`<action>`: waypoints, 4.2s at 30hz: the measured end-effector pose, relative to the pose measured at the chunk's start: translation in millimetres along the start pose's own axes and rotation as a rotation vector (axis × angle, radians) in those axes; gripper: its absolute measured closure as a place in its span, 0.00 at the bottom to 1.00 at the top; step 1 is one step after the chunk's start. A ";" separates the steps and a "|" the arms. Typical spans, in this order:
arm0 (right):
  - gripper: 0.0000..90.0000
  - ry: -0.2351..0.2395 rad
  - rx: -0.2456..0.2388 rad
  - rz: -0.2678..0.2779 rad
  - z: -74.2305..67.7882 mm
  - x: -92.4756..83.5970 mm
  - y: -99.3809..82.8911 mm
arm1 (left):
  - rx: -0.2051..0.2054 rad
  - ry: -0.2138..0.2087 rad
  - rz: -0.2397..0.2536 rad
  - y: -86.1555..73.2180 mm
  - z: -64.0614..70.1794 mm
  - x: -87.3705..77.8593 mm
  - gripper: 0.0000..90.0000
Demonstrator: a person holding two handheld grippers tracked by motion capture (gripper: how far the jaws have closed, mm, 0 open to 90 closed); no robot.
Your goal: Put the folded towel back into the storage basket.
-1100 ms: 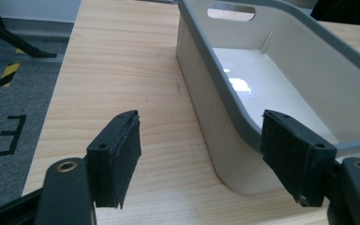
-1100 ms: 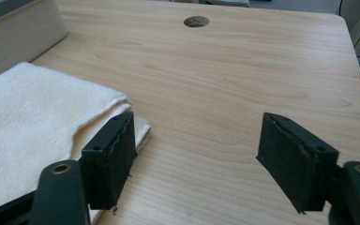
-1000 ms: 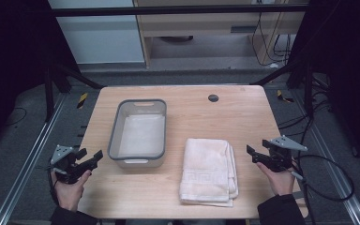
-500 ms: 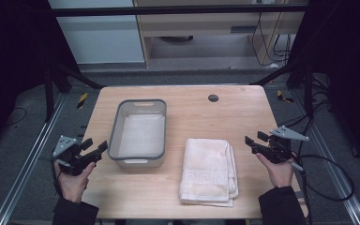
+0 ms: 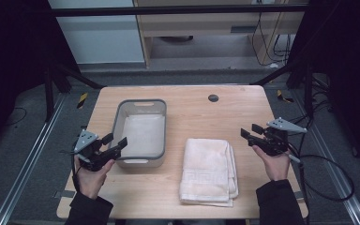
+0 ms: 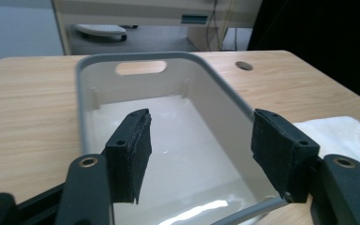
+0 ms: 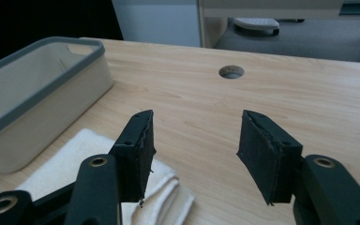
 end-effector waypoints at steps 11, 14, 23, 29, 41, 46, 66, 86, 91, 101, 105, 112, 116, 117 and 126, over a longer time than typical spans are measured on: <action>0.50 0.049 -0.001 0.046 -16.4 2.7 19.1 | 0.053 -0.088 0.004 10.1 53.5 17.0 0.42; 0.50 0.056 -0.005 0.035 -18.2 4.2 17.9 | 0.067 -0.107 0.001 10.8 66.3 20.5 0.43; 0.49 0.066 -0.011 0.013 -19.9 9.4 14.1 | 0.103 -0.153 -0.029 3.6 96.9 33.4 0.44; 0.48 0.069 -0.011 0.002 -21.6 15.1 10.8 | 0.130 -0.181 -0.064 -7.3 115.5 41.5 0.44; 0.41 0.066 -0.023 -0.042 -23.1 27.8 -2.1 | 0.165 -0.216 -0.132 -32.6 137.3 52.8 0.44; 0.36 0.077 -0.037 -0.079 -26.3 34.0 -12.3 | 0.179 -0.227 -0.162 -43.5 142.8 57.2 0.43; 0.29 0.060 -0.026 -0.136 -23.4 45.4 -35.7 | 0.212 -0.253 -0.251 -76.4 157.3 65.8 0.42; 0.24 0.033 -0.039 -0.209 -16.6 62.9 -63.1 | 0.264 -0.255 -0.342 -108.5 166.5 80.5 0.37; 0.24 0.030 -0.049 -0.236 -17.6 68.7 -70.7 | 0.264 -0.257 -0.358 -114.4 168.7 84.0 0.36; 0.26 0.042 -0.024 -0.291 -18.3 79.3 -87.8 | 0.263 -0.256 -0.376 -122.7 172.8 89.3 0.37; 0.27 0.046 0.004 -0.299 -16.2 80.3 -91.7 | 0.256 -0.254 -0.383 -124.8 173.6 90.6 0.39; 0.28 0.036 0.022 -0.338 -16.6 83.8 -99.5 | 0.235 -0.261 -0.412 -127.3 174.2 92.9 0.40; 0.28 0.043 0.041 -0.360 -16.7 86.0 -102.5 | 0.223 -0.271 -0.420 -128.3 175.5 94.9 0.41; 0.28 0.046 0.050 -0.370 -16.0 87.0 -103.7 | 0.222 -0.273 -0.420 -128.4 176.0 95.1 0.41; 0.40 0.085 0.097 -0.400 -18.9 86.9 -105.5 | 0.197 -0.319 -0.445 -129.0 181.6 95.3 0.57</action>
Point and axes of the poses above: each handheld gripper's, and its own axes: x roughly forward along the jaws, y roughly out of its top, z roughly to its right, the point moved 9 cm from there along x, roughly forward along the jaws, and after that the axes turned 3 degrees about x, right-handed, at the moved point
